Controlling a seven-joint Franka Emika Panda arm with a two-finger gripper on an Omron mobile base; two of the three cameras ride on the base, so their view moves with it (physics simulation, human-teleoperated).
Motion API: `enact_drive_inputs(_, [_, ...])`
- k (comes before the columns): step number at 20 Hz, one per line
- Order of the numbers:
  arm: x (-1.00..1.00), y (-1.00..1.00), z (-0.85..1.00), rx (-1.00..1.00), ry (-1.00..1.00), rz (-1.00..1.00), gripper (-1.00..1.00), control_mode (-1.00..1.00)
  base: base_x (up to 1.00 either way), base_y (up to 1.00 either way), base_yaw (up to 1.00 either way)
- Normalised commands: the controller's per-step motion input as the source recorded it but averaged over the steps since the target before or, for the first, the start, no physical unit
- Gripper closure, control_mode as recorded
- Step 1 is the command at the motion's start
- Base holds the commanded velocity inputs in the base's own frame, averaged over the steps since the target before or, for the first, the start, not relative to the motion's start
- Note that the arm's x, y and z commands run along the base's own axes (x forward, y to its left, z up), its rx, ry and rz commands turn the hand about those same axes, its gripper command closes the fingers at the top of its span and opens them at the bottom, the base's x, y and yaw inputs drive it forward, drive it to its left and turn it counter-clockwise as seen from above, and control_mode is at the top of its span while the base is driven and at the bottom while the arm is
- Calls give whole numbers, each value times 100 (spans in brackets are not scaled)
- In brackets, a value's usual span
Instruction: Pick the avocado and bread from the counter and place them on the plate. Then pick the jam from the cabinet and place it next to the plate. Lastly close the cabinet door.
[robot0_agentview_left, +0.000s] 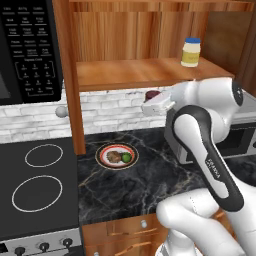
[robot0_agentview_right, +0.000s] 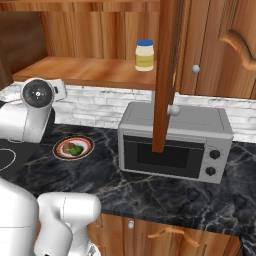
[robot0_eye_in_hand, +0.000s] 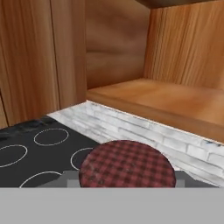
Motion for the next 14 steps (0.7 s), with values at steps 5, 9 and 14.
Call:
enact_drive_inputs(5, [0,0,-47,-2,1,17,100,-100,0,0,0])
enact_drive_inputs(9, [4,0,-38,0,3,15,100,-100,0,0,0])
enact_drive_inputs(14, [11,9,-43,-1,7,11,100,-100,0,0,0])
